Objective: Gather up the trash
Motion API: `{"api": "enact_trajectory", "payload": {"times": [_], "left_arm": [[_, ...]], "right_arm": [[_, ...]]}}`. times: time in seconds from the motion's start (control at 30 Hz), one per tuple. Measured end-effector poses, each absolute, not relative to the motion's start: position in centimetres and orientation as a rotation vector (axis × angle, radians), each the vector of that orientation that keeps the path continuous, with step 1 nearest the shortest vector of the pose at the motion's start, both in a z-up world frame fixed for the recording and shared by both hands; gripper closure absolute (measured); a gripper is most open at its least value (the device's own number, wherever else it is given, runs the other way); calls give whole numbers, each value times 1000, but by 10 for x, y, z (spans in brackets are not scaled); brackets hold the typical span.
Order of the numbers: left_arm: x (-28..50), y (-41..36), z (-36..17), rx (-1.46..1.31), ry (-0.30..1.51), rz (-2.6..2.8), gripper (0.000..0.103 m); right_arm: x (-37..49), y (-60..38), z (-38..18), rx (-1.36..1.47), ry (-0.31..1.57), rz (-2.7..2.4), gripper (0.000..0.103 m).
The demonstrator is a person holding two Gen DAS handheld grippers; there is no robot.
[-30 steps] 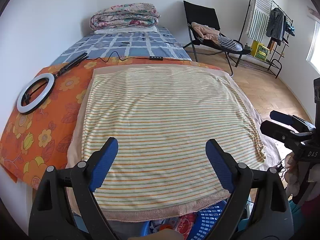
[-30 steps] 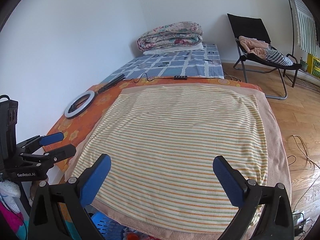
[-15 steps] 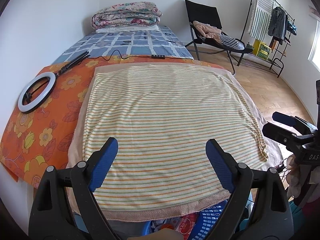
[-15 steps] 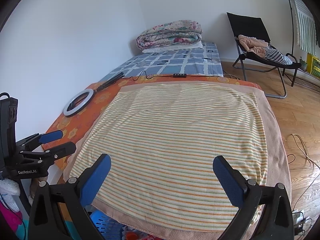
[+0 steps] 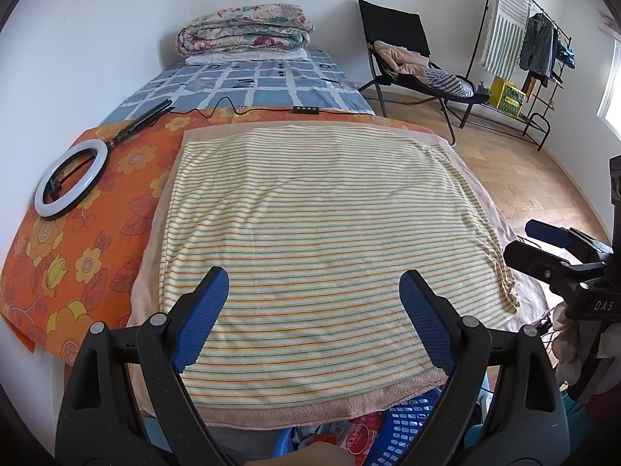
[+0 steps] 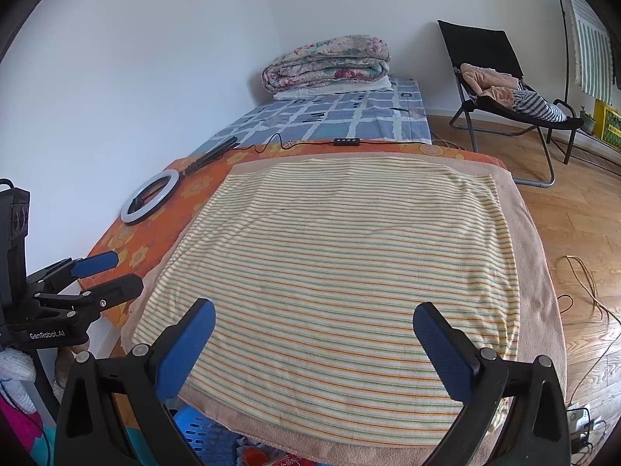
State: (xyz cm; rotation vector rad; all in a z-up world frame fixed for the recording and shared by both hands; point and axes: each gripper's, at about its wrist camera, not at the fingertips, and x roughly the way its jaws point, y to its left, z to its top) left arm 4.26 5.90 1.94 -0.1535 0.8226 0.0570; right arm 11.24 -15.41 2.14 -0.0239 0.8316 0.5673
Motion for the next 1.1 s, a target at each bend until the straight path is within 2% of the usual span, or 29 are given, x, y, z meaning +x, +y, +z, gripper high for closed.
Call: {"api": "enact_trajectory", "payload": {"times": [1.1], "left_arm": [[43,59,20,-152,824,57,11]], "right_arm": [[110,-155,14,5,865,550,0]]}}
